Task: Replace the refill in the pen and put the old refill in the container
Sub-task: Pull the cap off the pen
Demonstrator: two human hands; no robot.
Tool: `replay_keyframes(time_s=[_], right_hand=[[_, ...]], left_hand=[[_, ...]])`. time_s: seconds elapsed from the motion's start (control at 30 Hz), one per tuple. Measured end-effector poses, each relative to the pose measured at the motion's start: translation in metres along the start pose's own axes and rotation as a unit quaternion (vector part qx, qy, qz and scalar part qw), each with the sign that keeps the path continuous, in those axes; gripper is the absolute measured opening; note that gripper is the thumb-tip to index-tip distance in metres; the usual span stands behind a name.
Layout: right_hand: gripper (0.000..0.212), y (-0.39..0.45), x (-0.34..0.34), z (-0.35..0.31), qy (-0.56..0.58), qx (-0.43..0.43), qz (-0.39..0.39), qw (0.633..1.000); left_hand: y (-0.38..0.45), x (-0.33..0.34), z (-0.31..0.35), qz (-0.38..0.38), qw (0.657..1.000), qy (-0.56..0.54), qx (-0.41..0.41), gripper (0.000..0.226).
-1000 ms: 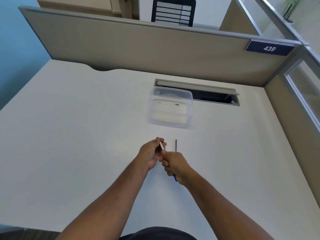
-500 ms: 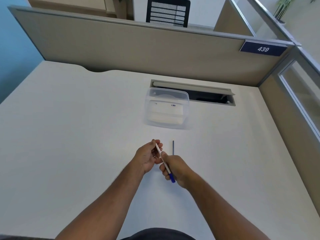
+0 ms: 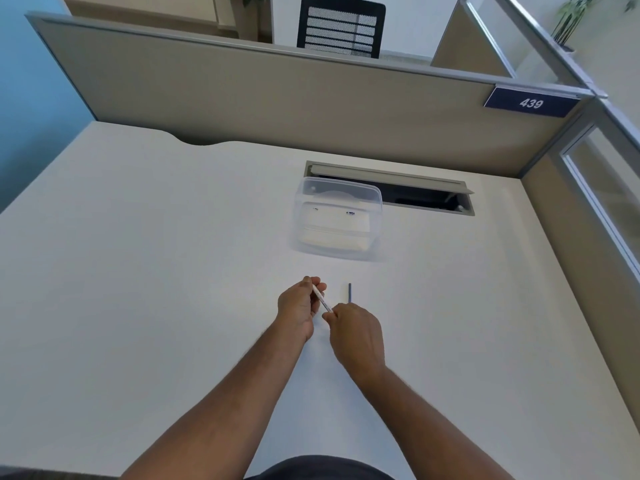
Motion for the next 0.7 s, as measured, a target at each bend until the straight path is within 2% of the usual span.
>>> replay_keyframes(time_s=[0.07, 0.13, 0.23, 0.27, 0.3, 0.33, 0.4, 0.43, 0.47, 0.5, 0.63, 0.7], right_hand=[[0.032, 0.000, -0.002, 0.004, 0.028, 0.013, 0.032, 0.999], [0.036, 0.001, -0.003, 0.010, 0.061, 0.059, 0.023, 0.996], [0.034, 0.004, 0.000, 0.014, 0.101, 0.114, -0.048, 0.987], [0.033, 0.005, -0.001, 0.013, 0.149, 0.140, -0.085, 0.975], [0.034, 0.005, -0.001, 0.012, 0.222, 0.184, -0.130, 0.949], [0.037, 0.004, 0.001, 0.010, 0.311, 0.238, -0.179, 0.903], [0.039, -0.001, 0.002, 0.007, 0.459, 0.333, -0.251, 0.785], [0.037, -0.003, 0.002, 0.006, 0.500, 0.363, -0.260, 0.742], [0.034, -0.003, 0.003, 0.007, 0.507, 0.373, -0.254, 0.734], [0.033, -0.002, 0.004, 0.008, 0.489, 0.364, -0.236, 0.757], [0.030, 0.004, 0.001, 0.006, 0.300, 0.249, -0.127, 0.912], [0.030, -0.002, 0.001, 0.005, 0.208, 0.192, -0.097, 0.954]], left_hand=[[-0.001, 0.001, 0.001, -0.010, 1.000, 0.003, -0.005, 0.026], [-0.002, 0.003, 0.000, -0.041, 0.999, -0.001, -0.015, 0.025], [-0.002, 0.003, 0.001, -0.077, 0.997, -0.002, -0.015, 0.024], [-0.001, 0.003, 0.000, -0.091, 0.996, -0.007, -0.017, 0.024], [-0.002, 0.004, -0.001, -0.109, 0.994, -0.013, -0.022, 0.024], [-0.002, 0.004, -0.002, -0.128, 0.991, -0.017, -0.028, 0.024], [-0.005, 0.003, -0.004, -0.157, 0.987, -0.021, -0.036, 0.025], [-0.005, 0.002, -0.004, -0.161, 0.986, -0.022, -0.035, 0.026], [-0.005, 0.000, -0.005, -0.157, 0.987, -0.020, -0.029, 0.026], [-0.005, -0.001, -0.005, -0.145, 0.989, -0.015, -0.021, 0.026], [-0.004, 0.001, -0.007, -0.073, 0.997, -0.030, -0.019, 0.025], [0.002, -0.001, 0.007, -0.029, 0.997, -0.074, -0.022, 0.025]])
Point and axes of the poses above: each hand's wrist, its own y-axis towards the middle knuckle, its own x-axis out of the palm, z = x × y, the point moved 5 cm from there along y, towards the middle knuckle, and after that the axes turned 13 degrees about z, right-handed, at the moved point
